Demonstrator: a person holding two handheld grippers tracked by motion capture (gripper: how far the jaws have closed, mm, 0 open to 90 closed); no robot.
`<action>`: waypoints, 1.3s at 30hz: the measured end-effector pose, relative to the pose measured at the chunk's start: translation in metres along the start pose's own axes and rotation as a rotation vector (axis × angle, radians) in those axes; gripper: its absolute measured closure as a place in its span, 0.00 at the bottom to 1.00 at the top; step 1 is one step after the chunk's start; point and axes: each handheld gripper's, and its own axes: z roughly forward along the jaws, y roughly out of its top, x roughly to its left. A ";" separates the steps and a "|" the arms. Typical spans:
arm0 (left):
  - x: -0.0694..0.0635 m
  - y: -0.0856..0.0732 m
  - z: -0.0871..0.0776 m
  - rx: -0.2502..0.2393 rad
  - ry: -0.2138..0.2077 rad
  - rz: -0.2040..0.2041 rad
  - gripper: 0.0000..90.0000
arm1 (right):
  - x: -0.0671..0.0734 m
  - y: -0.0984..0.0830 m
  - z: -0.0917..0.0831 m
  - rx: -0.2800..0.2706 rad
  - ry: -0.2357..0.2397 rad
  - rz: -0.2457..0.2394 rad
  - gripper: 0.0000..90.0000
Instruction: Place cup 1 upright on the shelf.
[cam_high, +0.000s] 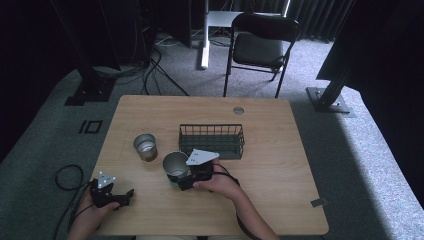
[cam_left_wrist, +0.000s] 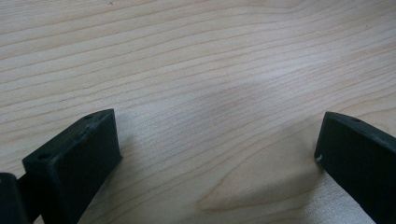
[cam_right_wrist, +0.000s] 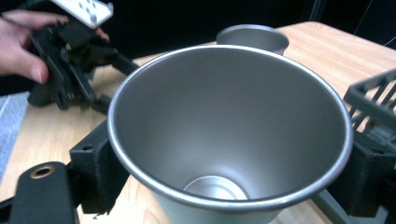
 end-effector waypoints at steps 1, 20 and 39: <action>0.000 0.000 0.000 -0.002 0.000 -0.002 0.01 | 0.000 0.003 -0.001 -0.003 0.002 0.005 0.15; 0.000 0.000 0.000 0.000 0.000 0.000 0.01 | -0.003 0.057 -0.023 -0.088 -0.018 0.001 0.15; 0.000 0.000 0.000 -0.001 0.000 -0.001 0.01 | -0.024 0.086 -0.044 -0.144 -0.155 0.028 0.15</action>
